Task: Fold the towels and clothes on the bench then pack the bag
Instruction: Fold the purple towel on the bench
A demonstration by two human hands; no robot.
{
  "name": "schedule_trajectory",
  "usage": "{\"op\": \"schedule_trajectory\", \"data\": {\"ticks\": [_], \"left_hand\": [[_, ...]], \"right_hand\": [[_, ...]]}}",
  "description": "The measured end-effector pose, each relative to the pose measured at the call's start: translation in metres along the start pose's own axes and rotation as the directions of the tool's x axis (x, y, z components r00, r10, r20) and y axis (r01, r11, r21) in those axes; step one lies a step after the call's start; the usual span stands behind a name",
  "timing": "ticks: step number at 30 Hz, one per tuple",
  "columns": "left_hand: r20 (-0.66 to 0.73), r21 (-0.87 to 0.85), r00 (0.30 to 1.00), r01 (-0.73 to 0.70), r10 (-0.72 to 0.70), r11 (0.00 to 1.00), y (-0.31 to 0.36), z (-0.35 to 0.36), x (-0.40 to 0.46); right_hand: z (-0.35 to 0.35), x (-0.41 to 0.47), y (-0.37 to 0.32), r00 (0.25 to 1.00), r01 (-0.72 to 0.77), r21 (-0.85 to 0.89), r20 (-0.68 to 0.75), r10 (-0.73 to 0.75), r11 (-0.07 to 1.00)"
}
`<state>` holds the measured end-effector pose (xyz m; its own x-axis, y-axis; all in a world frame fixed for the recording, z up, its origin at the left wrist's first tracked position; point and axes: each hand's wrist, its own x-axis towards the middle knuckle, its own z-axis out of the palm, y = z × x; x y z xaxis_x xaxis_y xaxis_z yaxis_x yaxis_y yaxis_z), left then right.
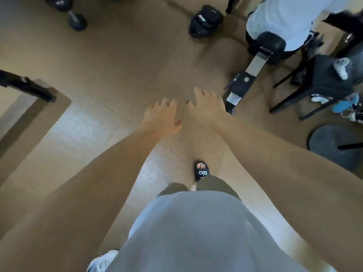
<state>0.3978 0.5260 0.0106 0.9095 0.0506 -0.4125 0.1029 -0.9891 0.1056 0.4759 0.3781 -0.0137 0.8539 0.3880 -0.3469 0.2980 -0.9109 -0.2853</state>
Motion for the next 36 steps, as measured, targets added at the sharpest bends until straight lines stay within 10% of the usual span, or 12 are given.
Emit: {"op": "schedule_trajectory", "data": {"ticks": [14, 36], "left_hand": [[-0.163, -0.154, 0.927, 0.313, -0.337, 0.937, -0.209, -0.063, 0.055], [-0.193, -0.082, 0.937, 0.282, -0.292, 0.956, -0.612, -0.229, 0.285]], "right_hand": [[-0.042, 0.196, -0.205, 0.934, 0.355, -0.187, 0.042, -0.354, 0.916], [-0.102, 0.584, -0.543, 0.92, 0.385, -0.205, 0.009, -0.391, 0.9]]}}
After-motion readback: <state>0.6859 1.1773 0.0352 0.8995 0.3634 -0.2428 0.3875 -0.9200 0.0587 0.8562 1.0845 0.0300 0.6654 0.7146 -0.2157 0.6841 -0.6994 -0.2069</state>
